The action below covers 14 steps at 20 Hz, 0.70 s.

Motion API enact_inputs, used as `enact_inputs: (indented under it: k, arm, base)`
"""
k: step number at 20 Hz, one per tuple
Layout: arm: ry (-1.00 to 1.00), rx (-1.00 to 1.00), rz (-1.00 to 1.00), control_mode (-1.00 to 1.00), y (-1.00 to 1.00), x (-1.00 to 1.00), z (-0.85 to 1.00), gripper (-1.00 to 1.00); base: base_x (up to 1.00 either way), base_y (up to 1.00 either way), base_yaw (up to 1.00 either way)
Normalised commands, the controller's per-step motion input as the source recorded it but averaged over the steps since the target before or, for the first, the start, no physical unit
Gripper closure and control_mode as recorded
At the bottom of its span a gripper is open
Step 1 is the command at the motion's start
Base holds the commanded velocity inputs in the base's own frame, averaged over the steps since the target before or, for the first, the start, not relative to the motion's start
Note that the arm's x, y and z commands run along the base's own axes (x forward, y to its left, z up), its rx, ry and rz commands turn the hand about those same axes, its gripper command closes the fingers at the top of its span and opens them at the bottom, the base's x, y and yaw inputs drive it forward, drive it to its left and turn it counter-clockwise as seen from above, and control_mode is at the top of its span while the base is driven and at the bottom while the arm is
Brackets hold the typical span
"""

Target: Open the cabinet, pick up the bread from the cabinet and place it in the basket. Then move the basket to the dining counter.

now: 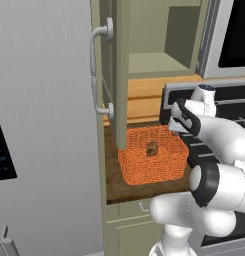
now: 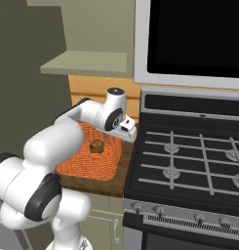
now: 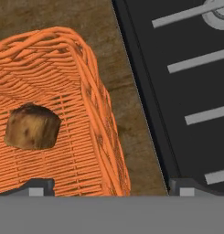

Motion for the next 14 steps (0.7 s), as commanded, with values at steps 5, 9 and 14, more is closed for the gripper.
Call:
enact_inputs:
  k: [5,9,14]
  arm:
    - [0.00,0.00,0.03,-1.00,-0.01,0.01,-0.36,-1.00]
    - [0.00,0.00,0.00,-1.00,0.07,0.00,-0.33,-1.00]
    - [0.00,0.00,0.00,-1.00,0.14,0.03,-0.30,-1.00]
  base:
    - [0.00,0.00,0.00]
    - [0.00,0.00,0.00]
    - [0.00,0.00,0.00]
